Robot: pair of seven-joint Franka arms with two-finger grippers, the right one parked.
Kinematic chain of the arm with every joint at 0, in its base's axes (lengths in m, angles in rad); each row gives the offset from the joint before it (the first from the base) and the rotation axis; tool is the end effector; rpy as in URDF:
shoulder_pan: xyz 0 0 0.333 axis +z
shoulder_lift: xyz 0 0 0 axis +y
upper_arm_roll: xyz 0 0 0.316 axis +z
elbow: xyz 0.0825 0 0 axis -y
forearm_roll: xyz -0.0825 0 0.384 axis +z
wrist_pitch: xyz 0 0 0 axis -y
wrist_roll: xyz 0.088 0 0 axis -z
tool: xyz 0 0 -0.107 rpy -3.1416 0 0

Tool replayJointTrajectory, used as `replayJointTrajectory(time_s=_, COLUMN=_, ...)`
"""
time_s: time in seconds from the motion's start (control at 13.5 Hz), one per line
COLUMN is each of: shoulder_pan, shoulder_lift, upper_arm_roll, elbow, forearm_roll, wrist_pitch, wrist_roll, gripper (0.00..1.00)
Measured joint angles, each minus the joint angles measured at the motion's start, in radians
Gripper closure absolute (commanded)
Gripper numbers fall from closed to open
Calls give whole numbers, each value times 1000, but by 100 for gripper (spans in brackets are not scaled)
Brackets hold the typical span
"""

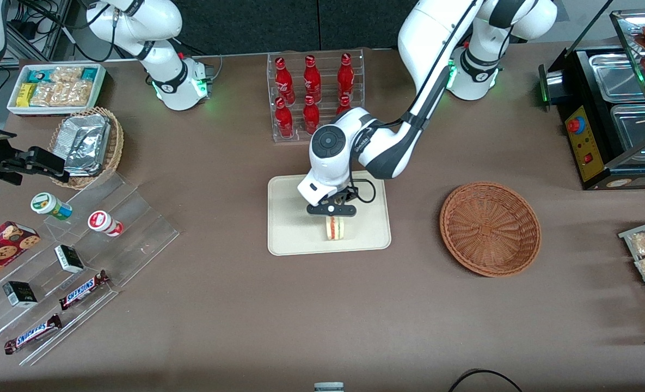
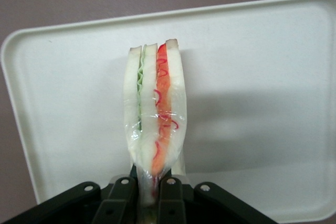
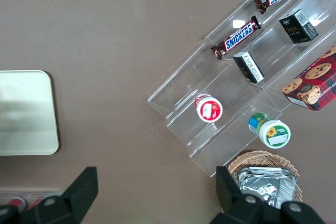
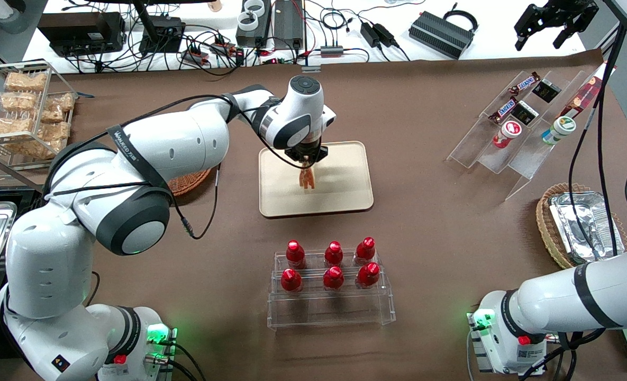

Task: Place sandwich from basket to tray
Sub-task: 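Lower the sandwich onto the tray and open the left gripper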

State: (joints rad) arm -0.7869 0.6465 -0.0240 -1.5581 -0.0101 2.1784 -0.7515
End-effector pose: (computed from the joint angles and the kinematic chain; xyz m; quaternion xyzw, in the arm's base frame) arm 0.4834 -0.5058 0.2654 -0.9996 0.0244 0.0173 0.0011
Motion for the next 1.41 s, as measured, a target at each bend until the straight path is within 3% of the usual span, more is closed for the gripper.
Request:
replayJointTrajectory(time_s=0.96, shoulder_pan=-20, shoulder_lift=42, upper_arm_roll=-10, elbow=14, forearm_roll=-35, wrist_pitch=0, wrist_roll=-22, gripper=100)
replayJointTrajectory(time_s=1.04, shoulder_pan=-20, shoulder_lift=48, upper_arm_roll=-10, elbow=15, forearm_roll=-35, wrist_pitch=0, wrist_roll=-22, gripper=72)
replayJointTrajectory(time_s=1.11, shoulder_pan=-20, shoulder_lift=52, upper_arm_roll=-10, elbow=18, forearm_roll=-35, wrist_pitch=0, wrist_roll=-22, gripper=3)
replayJointTrajectory(time_s=1.41, shoulder_pan=-20, shoulder_lift=52, upper_arm_roll=-10, elbow=23, forearm_roll=-36, wrist_pitch=0, wrist_roll=-23, gripper=0)
